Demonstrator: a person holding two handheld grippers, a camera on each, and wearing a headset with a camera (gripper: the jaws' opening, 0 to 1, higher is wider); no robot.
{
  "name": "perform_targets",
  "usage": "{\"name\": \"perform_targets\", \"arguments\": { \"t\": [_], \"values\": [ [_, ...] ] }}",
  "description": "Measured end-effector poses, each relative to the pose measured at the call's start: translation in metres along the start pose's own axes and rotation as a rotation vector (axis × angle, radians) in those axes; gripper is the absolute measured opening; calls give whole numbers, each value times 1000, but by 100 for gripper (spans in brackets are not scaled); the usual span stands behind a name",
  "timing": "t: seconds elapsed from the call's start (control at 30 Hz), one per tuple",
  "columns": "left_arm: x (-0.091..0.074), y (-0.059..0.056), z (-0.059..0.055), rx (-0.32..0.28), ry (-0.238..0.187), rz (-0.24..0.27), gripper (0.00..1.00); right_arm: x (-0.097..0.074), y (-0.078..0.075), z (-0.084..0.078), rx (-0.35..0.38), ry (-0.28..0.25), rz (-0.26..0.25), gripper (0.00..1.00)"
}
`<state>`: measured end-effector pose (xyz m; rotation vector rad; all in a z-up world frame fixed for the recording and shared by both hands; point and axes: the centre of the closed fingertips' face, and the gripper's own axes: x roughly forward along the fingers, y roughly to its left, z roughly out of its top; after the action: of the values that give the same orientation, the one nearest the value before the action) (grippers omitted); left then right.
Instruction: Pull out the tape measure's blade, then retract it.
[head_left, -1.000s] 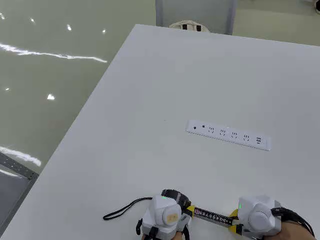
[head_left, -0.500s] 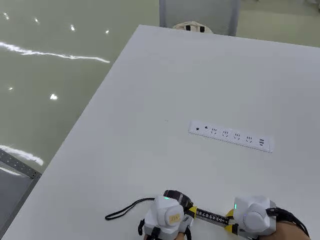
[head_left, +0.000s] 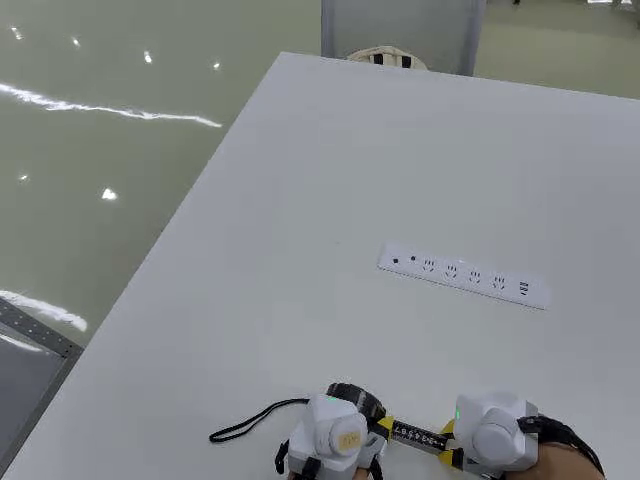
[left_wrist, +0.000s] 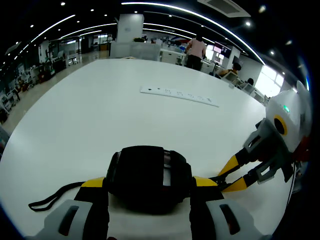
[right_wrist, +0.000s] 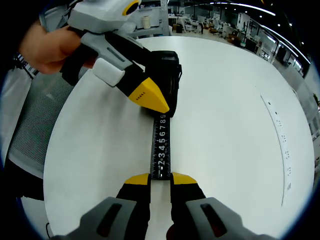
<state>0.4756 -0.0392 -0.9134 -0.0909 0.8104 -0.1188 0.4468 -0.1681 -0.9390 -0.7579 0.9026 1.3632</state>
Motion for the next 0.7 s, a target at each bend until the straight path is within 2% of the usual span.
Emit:
{"name": "perform_targets", "arguments": {
  "t": [0.07,0.7],
  "values": [
    [1,0,0,0,1,-1,63,2,0,7,-5,-4,-1,14],
    [1,0,0,-2,2,-1,62,12,-1,26,-24,-19,-5,14]
  ]
}}
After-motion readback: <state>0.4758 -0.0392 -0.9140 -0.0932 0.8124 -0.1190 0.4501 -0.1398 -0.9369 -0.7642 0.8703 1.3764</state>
